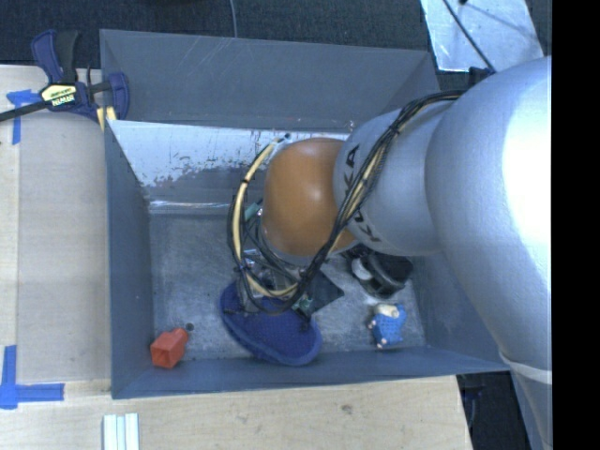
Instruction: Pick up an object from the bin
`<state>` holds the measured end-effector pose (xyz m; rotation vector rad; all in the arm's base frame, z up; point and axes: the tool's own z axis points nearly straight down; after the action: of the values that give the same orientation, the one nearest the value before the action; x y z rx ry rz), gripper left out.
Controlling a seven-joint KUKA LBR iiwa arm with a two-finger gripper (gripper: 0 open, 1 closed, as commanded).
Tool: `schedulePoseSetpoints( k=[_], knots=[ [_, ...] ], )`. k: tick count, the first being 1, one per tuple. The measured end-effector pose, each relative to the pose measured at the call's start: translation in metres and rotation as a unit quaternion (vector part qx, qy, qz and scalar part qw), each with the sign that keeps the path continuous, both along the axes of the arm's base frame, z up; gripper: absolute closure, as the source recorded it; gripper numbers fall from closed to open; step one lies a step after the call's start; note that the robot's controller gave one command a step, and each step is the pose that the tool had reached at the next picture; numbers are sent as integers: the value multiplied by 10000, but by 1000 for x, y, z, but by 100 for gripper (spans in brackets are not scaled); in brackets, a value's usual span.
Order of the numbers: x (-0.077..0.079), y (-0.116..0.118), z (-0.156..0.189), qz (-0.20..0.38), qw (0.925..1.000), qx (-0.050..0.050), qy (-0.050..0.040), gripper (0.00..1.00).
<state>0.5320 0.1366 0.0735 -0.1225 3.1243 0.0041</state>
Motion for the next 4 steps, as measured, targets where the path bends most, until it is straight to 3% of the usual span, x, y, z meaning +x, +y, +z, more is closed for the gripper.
schedulePoseSetpoints(
  k=[3, 4],
  knots=[
    [-23, 8, 1, -183, 9998, -7, 37, 100],
    [-10, 12, 113, -134, 9999, 3, 12, 100]
  ],
)
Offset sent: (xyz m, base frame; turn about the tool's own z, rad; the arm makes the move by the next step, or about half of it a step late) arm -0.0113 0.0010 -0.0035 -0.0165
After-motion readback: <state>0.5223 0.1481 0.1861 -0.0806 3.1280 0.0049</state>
